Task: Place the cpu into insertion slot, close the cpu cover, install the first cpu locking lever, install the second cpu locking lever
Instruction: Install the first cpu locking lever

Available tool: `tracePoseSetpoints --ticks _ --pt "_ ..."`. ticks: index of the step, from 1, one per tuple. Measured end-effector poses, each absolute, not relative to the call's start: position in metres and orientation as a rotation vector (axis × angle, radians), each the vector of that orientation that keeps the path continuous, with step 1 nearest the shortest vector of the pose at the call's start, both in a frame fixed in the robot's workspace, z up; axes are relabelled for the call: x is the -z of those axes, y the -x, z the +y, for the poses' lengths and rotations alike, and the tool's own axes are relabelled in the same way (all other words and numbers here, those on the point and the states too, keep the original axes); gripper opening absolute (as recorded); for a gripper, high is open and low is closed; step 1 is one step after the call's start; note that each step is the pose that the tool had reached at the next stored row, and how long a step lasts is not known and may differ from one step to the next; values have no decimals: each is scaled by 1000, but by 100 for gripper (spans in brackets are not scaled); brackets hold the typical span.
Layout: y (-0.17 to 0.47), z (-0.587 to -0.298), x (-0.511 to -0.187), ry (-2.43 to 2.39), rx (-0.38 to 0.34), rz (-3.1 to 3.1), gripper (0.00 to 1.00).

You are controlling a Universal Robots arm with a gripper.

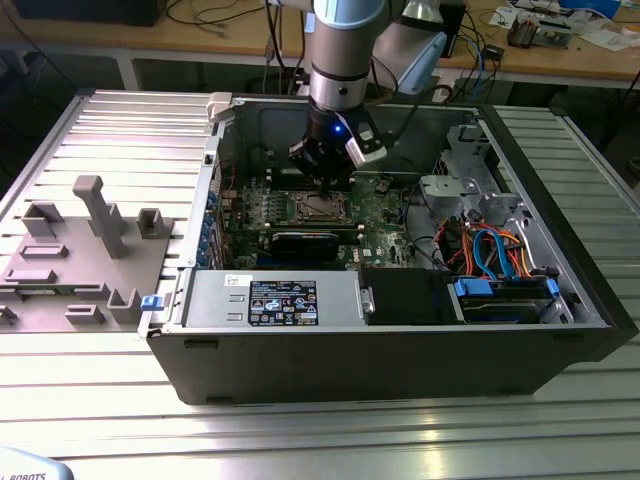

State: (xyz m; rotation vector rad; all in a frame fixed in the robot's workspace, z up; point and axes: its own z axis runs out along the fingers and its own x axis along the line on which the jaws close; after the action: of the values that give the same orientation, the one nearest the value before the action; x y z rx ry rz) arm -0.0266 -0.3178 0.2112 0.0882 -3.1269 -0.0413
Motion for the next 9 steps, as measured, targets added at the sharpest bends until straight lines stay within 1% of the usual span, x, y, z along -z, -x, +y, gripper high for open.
tracePoseSetpoints --ticks 9 --pt "27 -322 -213 -88 37 -3127 11"
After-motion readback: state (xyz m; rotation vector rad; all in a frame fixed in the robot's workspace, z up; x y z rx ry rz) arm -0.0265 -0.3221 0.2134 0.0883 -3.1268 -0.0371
